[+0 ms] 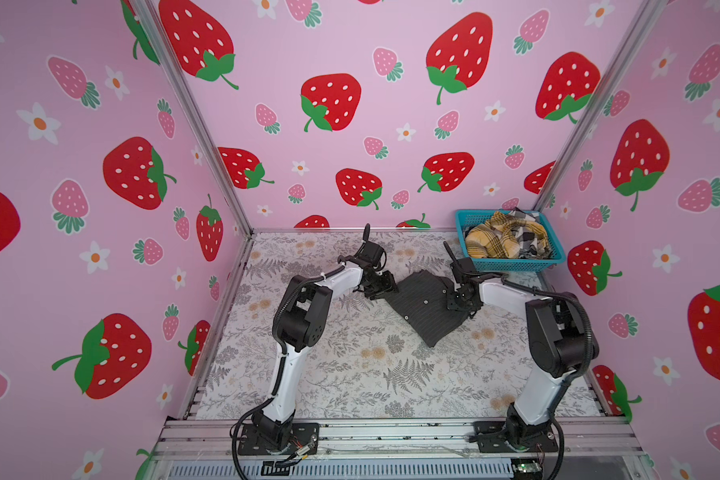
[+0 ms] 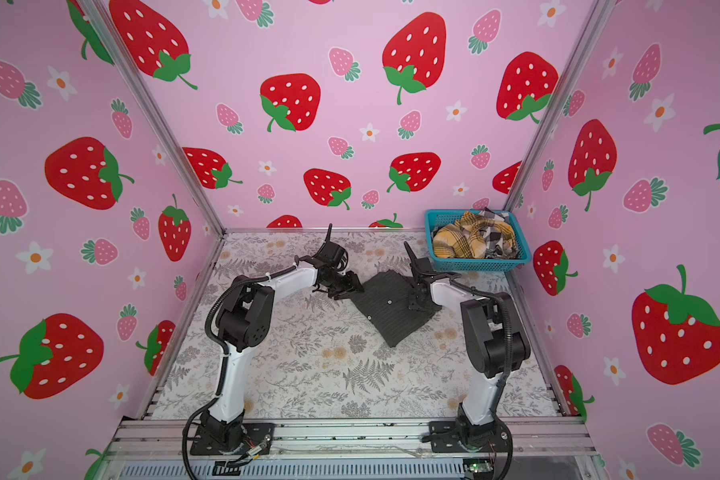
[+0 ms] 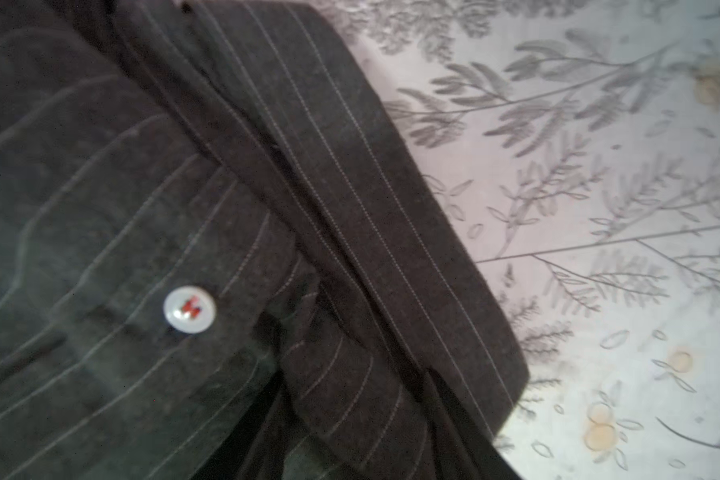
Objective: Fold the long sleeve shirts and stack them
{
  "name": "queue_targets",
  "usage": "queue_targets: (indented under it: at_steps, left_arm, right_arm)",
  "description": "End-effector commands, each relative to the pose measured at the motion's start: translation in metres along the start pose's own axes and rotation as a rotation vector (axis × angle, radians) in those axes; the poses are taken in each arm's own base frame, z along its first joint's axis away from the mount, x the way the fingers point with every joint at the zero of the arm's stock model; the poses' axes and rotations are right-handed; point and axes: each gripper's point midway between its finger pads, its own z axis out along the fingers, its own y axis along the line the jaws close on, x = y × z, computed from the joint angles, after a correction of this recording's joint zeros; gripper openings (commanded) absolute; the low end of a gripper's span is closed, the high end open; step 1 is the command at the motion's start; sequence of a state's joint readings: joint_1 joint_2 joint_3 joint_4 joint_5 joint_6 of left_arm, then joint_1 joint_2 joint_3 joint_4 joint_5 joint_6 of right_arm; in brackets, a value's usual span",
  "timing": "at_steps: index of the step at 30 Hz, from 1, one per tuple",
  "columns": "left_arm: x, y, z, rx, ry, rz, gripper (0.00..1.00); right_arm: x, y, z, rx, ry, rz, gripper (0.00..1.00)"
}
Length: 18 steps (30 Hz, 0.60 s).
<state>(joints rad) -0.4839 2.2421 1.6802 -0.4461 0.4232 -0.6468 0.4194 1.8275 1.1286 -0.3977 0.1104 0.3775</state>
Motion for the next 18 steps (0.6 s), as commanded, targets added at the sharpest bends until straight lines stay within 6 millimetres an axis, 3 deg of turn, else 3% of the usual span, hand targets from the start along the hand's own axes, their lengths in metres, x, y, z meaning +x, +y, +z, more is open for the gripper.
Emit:
queue_targets:
  at_steps: [1,5,8,10,12,14,16,18]
  left_arm:
    - [0.039,0.018,-0.002,-0.047,0.105,-0.011,0.39]
    - [0.078,0.045,-0.039,-0.12,0.123,-0.037,0.1]
    - [0.125,0.07,-0.067,-0.185,0.158,-0.066,0.08]
    - [0.158,0.084,-0.082,-0.198,0.186,-0.11,0.08]
    - [0.185,0.086,-0.092,-0.153,0.191,-0.15,0.17]
    - [0.197,0.085,-0.105,-0.115,0.159,-0.181,0.41]
    - [0.189,0.086,-0.119,-0.094,0.082,-0.205,0.55]
    - [0.167,0.078,-0.135,-0.047,0.012,-0.227,0.57]
  right_arm:
    - [0.016,0.038,0.007,-0.074,0.064,-0.118,0.52]
    - [0.005,0.072,-0.004,-0.096,0.025,-0.204,0.52]
    - [-0.006,0.104,-0.017,-0.098,-0.008,-0.286,0.53]
    - [-0.015,0.112,-0.03,-0.041,-0.032,-0.306,0.53]
    - [-0.026,0.117,-0.05,-0.014,-0.07,-0.298,0.55]
    - [-0.036,0.126,-0.079,-0.044,-0.123,-0.27,0.61]
    - [-0.037,0.141,-0.106,-0.106,-0.165,-0.261,0.65]
    - [-0.029,0.153,-0.118,-0.148,-0.164,-0.267,0.66]
